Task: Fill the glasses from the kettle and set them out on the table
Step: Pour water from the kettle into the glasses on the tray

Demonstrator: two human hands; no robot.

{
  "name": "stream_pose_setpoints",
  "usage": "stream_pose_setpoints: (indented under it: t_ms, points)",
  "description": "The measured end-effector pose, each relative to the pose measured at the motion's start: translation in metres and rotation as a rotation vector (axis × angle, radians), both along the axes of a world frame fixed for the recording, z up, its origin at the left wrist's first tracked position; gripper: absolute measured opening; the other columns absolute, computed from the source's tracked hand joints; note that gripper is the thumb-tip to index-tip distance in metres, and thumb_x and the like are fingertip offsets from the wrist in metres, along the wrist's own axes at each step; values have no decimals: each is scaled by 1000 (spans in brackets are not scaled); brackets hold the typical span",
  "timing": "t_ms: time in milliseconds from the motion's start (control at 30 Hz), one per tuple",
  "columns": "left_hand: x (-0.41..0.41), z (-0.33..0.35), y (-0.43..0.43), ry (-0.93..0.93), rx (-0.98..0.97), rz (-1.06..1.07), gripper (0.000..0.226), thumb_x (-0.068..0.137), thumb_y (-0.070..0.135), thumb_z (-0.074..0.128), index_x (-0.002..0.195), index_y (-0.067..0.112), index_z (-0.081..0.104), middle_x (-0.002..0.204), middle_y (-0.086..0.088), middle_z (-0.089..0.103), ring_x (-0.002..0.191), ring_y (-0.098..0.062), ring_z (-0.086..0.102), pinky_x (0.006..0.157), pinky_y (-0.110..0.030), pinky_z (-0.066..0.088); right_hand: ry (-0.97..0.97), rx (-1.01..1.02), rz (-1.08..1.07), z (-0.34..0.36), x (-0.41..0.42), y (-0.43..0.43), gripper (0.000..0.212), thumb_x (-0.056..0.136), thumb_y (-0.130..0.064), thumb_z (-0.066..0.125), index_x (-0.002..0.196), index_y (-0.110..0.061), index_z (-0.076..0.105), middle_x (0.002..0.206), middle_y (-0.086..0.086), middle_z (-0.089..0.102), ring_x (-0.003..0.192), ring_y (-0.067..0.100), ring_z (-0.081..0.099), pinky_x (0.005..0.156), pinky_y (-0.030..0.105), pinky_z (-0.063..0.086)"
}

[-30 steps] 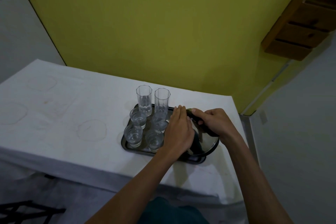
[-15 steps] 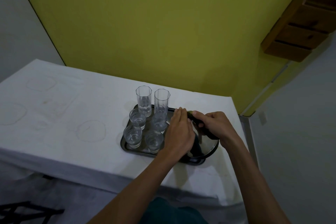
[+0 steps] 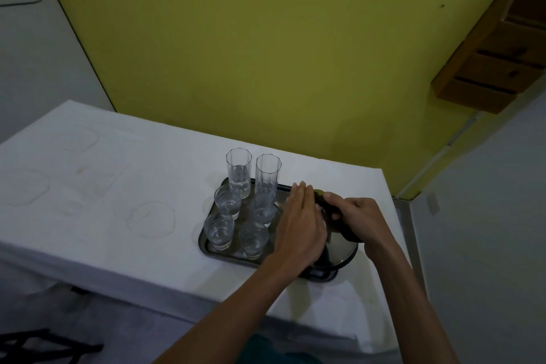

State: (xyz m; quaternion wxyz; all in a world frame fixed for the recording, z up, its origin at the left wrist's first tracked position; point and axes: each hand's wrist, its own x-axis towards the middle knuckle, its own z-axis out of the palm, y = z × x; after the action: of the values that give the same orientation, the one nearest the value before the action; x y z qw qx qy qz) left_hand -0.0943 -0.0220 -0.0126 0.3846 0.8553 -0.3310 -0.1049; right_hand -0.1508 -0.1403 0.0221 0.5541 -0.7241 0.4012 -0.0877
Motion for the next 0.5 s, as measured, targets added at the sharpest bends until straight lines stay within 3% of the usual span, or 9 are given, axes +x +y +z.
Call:
stream_pose_setpoints:
  t_ms: [100,233,400,500]
  points:
    - [1,9,-4,-76,-32,12,71,97,44,1,153,5,17,163,-8,9,151,-17,-5,118,-23,-4,-65,46,-28,5,1,-2,47,82,-46,78,55,-10,63,43,-2,51,39,14,42,49,25,32]
    - [11,20,-12,-169,-92,35,51,105,24,24,151,3,24,163,-10,12,151,-18,-4,120,-25,-2,-148,69,-65,16,7,-3,45,85,-40,76,58,-7,62,45,-2,51,39,12,43,49,23,33]
    - [30,36,-19,-167,-125,65,49,104,22,27,149,2,27,162,-11,16,151,-21,2,121,-28,2,-169,44,-8,36,24,-5,45,87,-44,73,63,-7,66,56,6,54,47,18,44,48,22,32]
    - [39,41,-21,-145,-150,82,47,104,22,29,146,1,30,159,-13,22,151,-24,6,122,-32,8,-136,2,12,45,34,-7,43,86,-49,73,68,-10,73,66,5,68,61,22,59,60,29,42]
